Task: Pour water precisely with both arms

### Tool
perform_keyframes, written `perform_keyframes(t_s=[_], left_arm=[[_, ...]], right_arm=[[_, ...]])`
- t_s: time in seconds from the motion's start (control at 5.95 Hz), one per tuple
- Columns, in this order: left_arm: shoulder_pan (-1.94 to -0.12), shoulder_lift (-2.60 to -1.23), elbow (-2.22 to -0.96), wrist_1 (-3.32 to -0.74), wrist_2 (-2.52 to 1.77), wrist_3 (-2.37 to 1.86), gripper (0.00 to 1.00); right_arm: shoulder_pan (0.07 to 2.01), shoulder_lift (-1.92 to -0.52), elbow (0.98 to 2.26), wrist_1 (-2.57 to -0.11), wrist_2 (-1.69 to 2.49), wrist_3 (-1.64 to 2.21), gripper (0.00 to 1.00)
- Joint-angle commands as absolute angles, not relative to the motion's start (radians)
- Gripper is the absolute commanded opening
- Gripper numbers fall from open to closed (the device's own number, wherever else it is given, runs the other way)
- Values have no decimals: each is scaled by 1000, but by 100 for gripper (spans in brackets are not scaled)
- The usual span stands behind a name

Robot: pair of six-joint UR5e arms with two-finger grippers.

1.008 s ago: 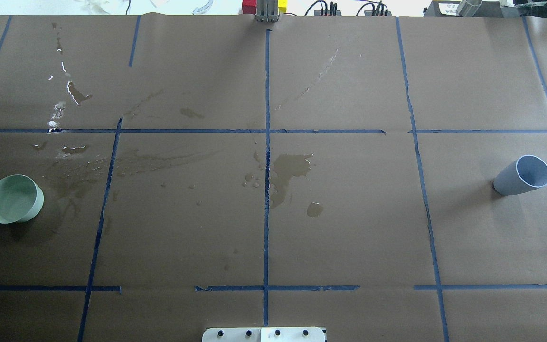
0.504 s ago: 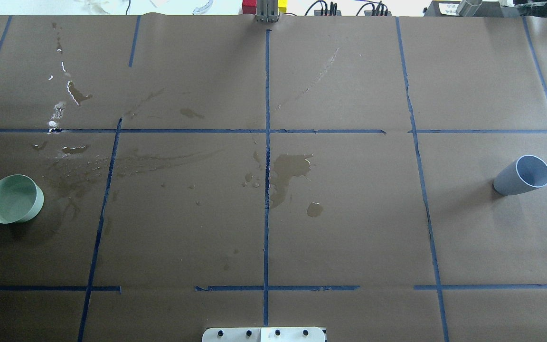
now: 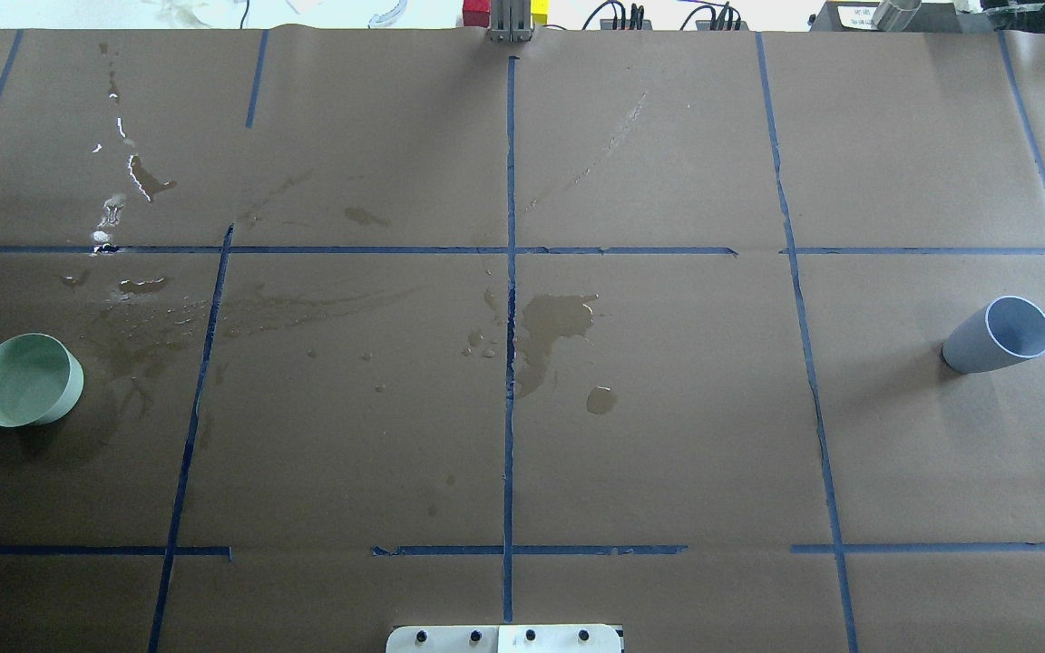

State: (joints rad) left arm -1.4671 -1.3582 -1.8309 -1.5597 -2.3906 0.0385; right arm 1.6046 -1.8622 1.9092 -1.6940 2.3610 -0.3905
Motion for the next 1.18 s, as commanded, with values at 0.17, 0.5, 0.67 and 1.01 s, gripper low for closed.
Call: perform_keyframes(t_s=[0.17,0.5,0.67,1.01], left_arm=[[-1314,-1385,-1821,-1591,-2390,-135,100],[-1200,-1390,-1790,-1779,-2382,-396,100],[-1139,-1410,-1743,-1883,-2340,-525,100],[-1072,-1452,-1637,-2044,-2327,-674,100]], right_arm=[[1605,-1862,1908,-1694,2362,-391,100],[1605,-1862,1908,-1694,2362,-393,100],[1605,-1862,1908,-1694,2362,-391,100],[1605,-1862,1908,-1695,2362,-391,100]])
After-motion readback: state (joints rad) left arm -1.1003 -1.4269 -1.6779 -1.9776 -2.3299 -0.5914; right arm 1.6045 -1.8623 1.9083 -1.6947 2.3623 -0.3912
